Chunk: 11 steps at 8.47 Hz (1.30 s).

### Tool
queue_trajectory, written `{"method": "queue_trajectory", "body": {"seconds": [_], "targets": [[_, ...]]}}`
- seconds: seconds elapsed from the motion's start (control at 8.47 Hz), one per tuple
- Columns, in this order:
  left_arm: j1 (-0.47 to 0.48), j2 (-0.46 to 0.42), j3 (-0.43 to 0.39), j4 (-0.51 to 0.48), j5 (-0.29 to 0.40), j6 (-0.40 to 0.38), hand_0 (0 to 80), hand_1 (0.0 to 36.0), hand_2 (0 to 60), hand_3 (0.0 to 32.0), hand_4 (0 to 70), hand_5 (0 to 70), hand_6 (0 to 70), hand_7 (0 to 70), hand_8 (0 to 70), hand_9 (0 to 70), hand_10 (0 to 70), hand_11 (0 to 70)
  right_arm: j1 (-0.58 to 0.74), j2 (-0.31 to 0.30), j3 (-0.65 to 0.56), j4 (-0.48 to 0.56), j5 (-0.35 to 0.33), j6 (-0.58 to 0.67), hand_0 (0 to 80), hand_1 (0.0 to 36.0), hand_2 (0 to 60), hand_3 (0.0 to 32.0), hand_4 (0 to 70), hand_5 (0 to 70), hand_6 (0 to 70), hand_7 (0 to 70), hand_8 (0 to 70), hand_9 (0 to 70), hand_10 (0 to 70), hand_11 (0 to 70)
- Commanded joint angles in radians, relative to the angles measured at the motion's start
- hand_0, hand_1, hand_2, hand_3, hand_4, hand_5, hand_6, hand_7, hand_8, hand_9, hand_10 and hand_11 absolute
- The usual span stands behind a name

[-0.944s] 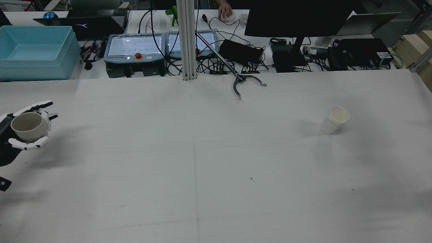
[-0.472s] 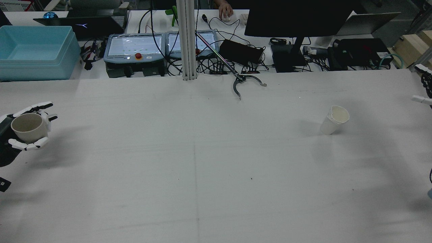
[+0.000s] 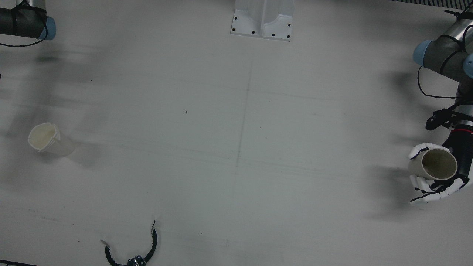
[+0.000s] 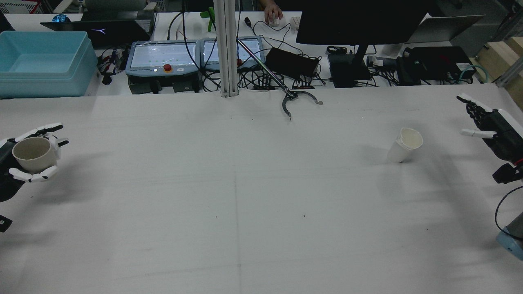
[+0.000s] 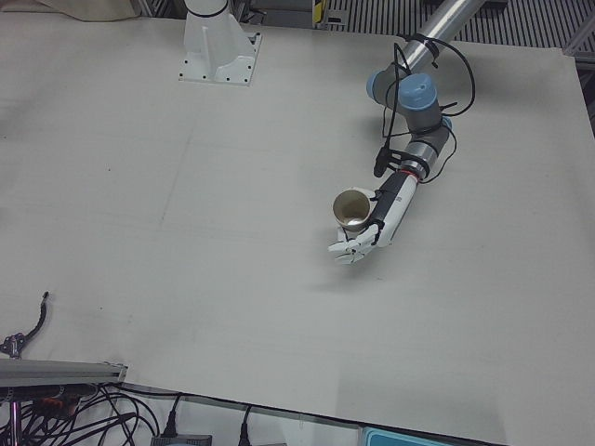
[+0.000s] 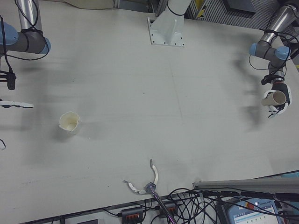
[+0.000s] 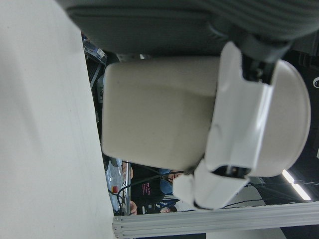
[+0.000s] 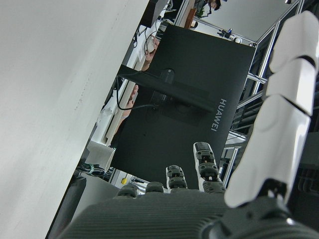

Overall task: Pour water
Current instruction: 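Move the right hand in toward the white paper cup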

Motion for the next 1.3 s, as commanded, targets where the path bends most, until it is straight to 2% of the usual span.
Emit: {"method": "queue_trajectory", "body": {"seconds": [0.0,0.24,0.59,0.71,0.83,0.94,1.18], "targets": [[0.002,0.013,-0.001,0.000,-0.002,0.000,80.0,36.0,60.0,0.0,28.0,15.4,43.1,70.0,50.0,69.8,13.3,23.1,-0.008,0.004,0.018,-0.002,-0.026,-0.002,48.4,16.0,10.0,0.0,7.0,11.5,4.1,11.7,0.0,0.9,0.0,0.0],[0.002,0.013,0.000,0.000,-0.001,-0.002,80.0,36.0,60.0,0.0,28.1,16.1,43.2,70.0,49.9,69.5,13.3,23.1,-0.056,0.010,0.018,-0.004,-0.020,-0.019,46.6,14.8,13.3,0.0,3.4,11.0,3.0,10.8,0.0,0.7,0.0,0.0],[0.002,0.019,0.002,-0.004,-0.002,-0.002,80.0,36.0,60.0,0.0,27.9,17.1,43.4,70.0,49.9,69.6,13.4,23.1,-0.106,0.015,0.018,-0.004,-0.012,-0.023,45.9,13.9,14.5,0.0,3.1,12.7,3.3,11.4,0.0,0.8,0.0,0.0],[0.003,0.019,0.008,-0.009,-0.002,-0.002,80.0,36.0,60.0,0.0,29.2,17.1,43.6,70.0,50.0,69.4,13.4,23.1,-0.128,0.033,0.015,-0.005,-0.012,-0.025,45.7,13.6,14.5,0.8,2.5,12.0,3.6,11.8,0.0,0.9,0.0,0.0],[0.003,0.019,0.011,-0.009,-0.002,-0.002,80.0,36.0,60.0,0.0,29.4,17.0,43.7,70.0,50.0,69.4,13.5,23.3,-0.149,0.042,0.018,-0.005,-0.009,-0.023,45.6,13.6,14.4,3.4,0.4,11.0,3.9,12.2,0.0,1.0,0.0,0.0],[0.002,0.021,0.009,-0.010,-0.002,-0.002,80.0,36.0,60.0,0.0,29.2,17.4,43.8,70.0,50.1,69.6,13.4,23.2,-0.153,0.051,0.023,-0.005,-0.008,-0.022,45.7,13.6,14.4,4.0,0.0,12.2,3.9,12.8,0.0,1.1,0.0,0.0],[0.003,0.025,0.012,-0.018,-0.002,-0.002,80.0,36.0,60.0,0.0,28.9,17.5,43.8,70.0,50.0,69.6,13.5,23.2,-0.165,0.059,0.031,-0.005,-0.008,-0.020,45.7,13.6,15.0,3.2,1.2,14.3,4.3,13.6,0.0,1.3,0.0,0.0]]}}
